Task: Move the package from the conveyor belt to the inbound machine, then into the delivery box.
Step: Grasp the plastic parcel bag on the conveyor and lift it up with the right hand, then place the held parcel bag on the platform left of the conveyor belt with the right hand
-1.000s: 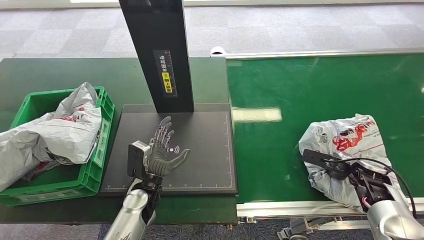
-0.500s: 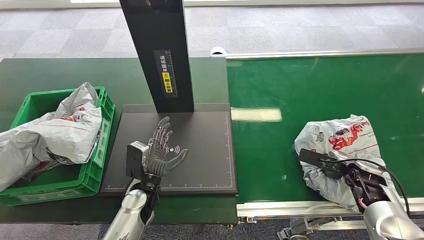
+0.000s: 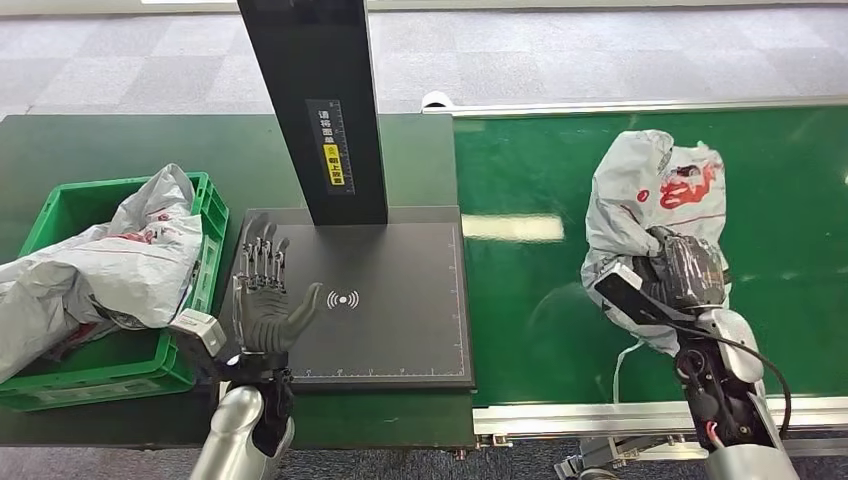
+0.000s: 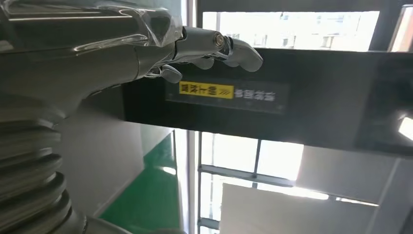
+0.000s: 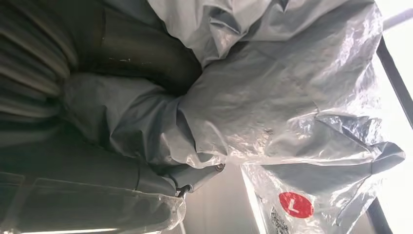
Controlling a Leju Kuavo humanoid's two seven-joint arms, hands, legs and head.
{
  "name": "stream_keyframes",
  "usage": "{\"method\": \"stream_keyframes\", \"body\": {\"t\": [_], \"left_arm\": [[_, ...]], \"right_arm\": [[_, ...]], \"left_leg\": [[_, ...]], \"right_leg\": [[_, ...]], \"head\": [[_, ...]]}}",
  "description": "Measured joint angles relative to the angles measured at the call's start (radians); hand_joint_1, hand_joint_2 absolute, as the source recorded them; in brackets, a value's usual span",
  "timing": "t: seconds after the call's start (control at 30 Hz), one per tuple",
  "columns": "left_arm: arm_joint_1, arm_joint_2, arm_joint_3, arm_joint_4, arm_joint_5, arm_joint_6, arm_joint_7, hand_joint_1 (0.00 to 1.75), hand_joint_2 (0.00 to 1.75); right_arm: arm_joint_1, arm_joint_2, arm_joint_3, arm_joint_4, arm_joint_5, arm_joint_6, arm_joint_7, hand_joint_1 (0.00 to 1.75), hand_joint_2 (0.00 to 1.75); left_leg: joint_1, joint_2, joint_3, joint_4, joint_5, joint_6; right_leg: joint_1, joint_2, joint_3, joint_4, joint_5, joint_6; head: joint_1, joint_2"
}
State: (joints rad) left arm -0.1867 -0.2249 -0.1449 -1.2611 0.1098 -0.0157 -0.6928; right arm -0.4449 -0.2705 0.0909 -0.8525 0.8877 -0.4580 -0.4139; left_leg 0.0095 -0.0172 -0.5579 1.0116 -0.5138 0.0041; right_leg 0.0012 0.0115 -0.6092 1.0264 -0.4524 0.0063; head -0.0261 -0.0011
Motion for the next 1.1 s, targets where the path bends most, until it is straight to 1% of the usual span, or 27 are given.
{"method": "stream_keyframes", "body": {"t": [0.03, 0.13, 0.23, 0.3, 0.4, 0.53, 0.57, 0.67, 0.73, 0.83, 0.93, 1.03, 1.1], "left_arm": [[0.000, 0.000, 0.000, -0.009, 0.003, -0.005, -0.003, 0.00, 1.75], [-0.001, 0.000, -0.001, -0.018, 0.007, -0.033, -0.006, 0.00, 1.75], [-0.003, 0.000, -0.001, -0.025, 0.003, -0.046, -0.006, 0.00, 1.75], [-0.003, -0.002, -0.001, -0.030, 0.001, -0.049, -0.006, 0.00, 1.75], [-0.004, -0.002, 0.000, -0.034, -0.011, -0.045, -0.006, 0.00, 1.75], [-0.008, -0.003, 0.000, -0.048, -0.036, -0.008, -0.006, 0.00, 1.75], [-0.009, -0.005, 0.001, -0.059, -0.045, 0.018, -0.007, 0.00, 1.75], [-0.009, -0.015, 0.006, -0.111, -0.071, 0.143, -0.008, 0.00, 1.75], [-0.008, -0.028, 0.016, -0.148, -0.052, 0.193, -0.008, 0.00, 1.75], [-0.007, -0.052, 0.042, -0.189, -0.005, 0.202, -0.008, 0.00, 1.75], [-0.008, -0.076, 0.082, -0.208, 0.042, 0.216, -0.008, 0.00, 1.75], [-0.008, -0.083, 0.113, -0.220, 0.064, 0.239, -0.008, 0.00, 1.75], [-0.008, -0.085, 0.125, -0.225, 0.067, 0.244, -0.008, 0.00, 1.75]], "right_arm": [[0.031, 0.007, 0.004, -0.070, 0.011, -0.052, -0.004, 1.75, 1.75], [0.109, 0.023, 0.022, -0.241, 0.033, -0.160, -0.042, 1.75, 1.75], [0.169, 0.043, 0.034, -0.379, 0.081, -0.222, -0.103, 1.75, 1.75], [0.199, 0.063, 0.030, -0.454, 0.105, -0.232, -0.144, 1.75, 1.75], [0.227, 0.089, 0.021, -0.536, 0.115, -0.234, -0.184, 1.75, 1.75], [0.241, 0.137, -0.003, -0.620, 0.077, -0.234, -0.266, 1.75, 1.75], [0.241, 0.150, -0.003, -0.642, 0.058, -0.234, -0.273, 1.75, 1.75], [0.230, 0.182, 0.014, -0.692, 0.005, -0.234, -0.279, 1.75, 1.75], [0.212, 0.199, 0.051, -0.701, 0.003, -0.234, -0.272, 1.75, 1.75], [0.152, 0.212, 0.156, -0.663, 0.067, -0.232, -0.217, 1.75, 1.75], [0.074, 0.218, 0.287, -0.556, 0.095, -0.210, -0.178, 1.75, 1.75], [0.005, 0.226, 0.413, -0.409, 0.133, -0.158, -0.156, 1.75, 1.75], [-0.021, 0.232, 0.476, -0.332, 0.147, -0.137, -0.150, 1.75, 1.75]], "left_leg": [[0.000, 0.000, 0.000, 0.000, 0.000, 0.000], [0.000, 0.000, 0.000, 0.000, 0.000, 0.000], [0.000, 0.001, 0.000, 0.000, 0.000, 0.000], [0.000, 0.001, 0.001, 0.000, 0.000, 0.000], [0.000, 0.001, 0.001, 0.000, 0.000, 0.000], [0.000, 0.002, 0.001, 0.000, 0.000, 0.000], [0.000, 0.002, 0.001, 0.000, 0.000, 0.000], [0.000, 0.002, 0.001, 0.000, 0.000, 0.000], [0.000, 0.002, 0.000, -0.001, 0.000, 0.000], [0.000, 0.003, 0.001, -0.001, 0.000, 0.000], [0.000, 0.005, 0.003, -0.001, 0.001, -0.001], [0.000, 0.004, 0.003, -0.001, 0.001, -0.001], [0.000, 0.003, 0.003, -0.001, 0.001, -0.001]], "right_leg": [[0.000, 0.000, 0.000, 0.000, 0.000, 0.000], [0.000, 0.000, 0.000, 0.000, 0.000, 0.000], [0.000, 0.000, 0.000, 0.000, 0.000, 0.000], [0.000, 0.000, 0.000, 0.000, 0.000, 0.000], [0.000, 0.000, 0.000, 0.000, 0.000, 0.000], [0.000, 0.001, 0.000, 0.000, 0.000, 0.000], [0.000, 0.001, 0.000, 0.000, 0.000, 0.000], [0.000, 0.001, 0.000, 0.000, 0.000, 0.000], [0.000, 0.001, 0.000, 0.000, 0.000, 0.000], [0.000, 0.002, 0.000, 0.000, 0.000, 0.000], [0.000, 0.003, 0.001, 0.001, 0.000, -0.001], [0.001, 0.003, 0.001, 0.001, 0.000, -0.001], [0.001, 0.002, 0.001, 0.001, 0.000, -0.001]], "head": [[0.000, 0.000], [0.000, 0.000], [0.000, 0.000], [0.000, 0.000], [0.000, 0.000], [0.000, 0.000], [0.000, 0.000], [0.000, 0.000], [0.000, 0.000], [0.000, 0.000], [0.000, 0.000], [0.000, 0.000], [0.000, 0.000]]}}
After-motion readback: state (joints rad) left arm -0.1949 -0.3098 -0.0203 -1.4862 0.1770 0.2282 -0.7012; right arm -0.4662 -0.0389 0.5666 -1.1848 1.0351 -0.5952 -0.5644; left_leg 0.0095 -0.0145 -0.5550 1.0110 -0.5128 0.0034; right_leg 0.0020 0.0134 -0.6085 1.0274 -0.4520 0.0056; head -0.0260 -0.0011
